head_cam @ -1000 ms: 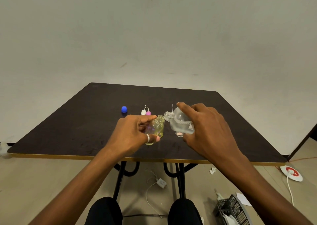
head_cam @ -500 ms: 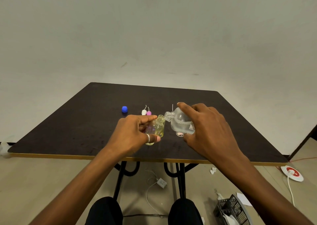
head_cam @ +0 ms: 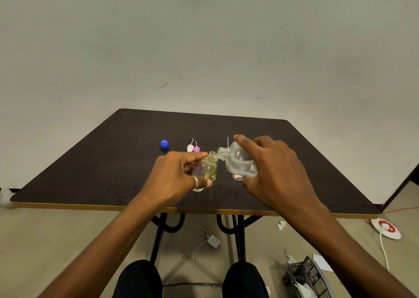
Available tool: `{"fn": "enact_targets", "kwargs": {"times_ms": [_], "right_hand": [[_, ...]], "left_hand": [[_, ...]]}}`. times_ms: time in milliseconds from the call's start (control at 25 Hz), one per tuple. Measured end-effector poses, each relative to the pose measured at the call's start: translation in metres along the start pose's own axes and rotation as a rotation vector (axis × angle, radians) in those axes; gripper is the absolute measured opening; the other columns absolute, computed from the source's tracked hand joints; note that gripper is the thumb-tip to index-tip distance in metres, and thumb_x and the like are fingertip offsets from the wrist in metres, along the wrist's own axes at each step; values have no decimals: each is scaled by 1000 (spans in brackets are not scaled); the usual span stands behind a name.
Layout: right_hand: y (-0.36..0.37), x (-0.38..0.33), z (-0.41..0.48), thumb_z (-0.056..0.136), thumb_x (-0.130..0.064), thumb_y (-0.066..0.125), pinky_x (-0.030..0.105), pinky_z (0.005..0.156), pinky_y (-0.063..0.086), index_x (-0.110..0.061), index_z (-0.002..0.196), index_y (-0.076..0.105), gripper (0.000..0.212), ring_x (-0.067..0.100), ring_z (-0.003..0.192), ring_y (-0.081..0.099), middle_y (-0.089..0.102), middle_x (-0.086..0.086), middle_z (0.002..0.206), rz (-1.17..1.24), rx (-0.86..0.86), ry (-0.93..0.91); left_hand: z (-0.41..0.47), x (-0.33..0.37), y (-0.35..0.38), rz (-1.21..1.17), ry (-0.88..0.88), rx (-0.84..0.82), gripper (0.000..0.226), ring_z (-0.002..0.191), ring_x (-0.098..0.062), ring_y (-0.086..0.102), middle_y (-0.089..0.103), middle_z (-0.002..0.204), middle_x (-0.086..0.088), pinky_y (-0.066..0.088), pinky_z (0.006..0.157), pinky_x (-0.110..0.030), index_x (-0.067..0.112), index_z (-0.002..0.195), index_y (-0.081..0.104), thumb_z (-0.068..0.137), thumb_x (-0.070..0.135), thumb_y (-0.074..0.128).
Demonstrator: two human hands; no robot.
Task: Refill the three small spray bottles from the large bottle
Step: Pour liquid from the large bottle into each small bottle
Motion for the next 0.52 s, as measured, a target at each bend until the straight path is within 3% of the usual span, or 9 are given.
{"fn": "enact_targets", "kwargs": {"times_ms": [520], "right_hand": [[0,0,0,78,-36,76,39,95,48,-38,147,28,84,23,118,51,53,-1,135,8,-17,1]], "left_hand": [[1,-2,2,3,-1,-8,72,103,-1,67,70,122,6,46,76,-2,26,133,59,67,23,88]]}}
Point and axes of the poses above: each hand's wrist, its own z-axis towards the middle knuckle, its own y-axis out of the palm, x = y × z, the point moved 3 cm from there along z, towards the middle knuckle
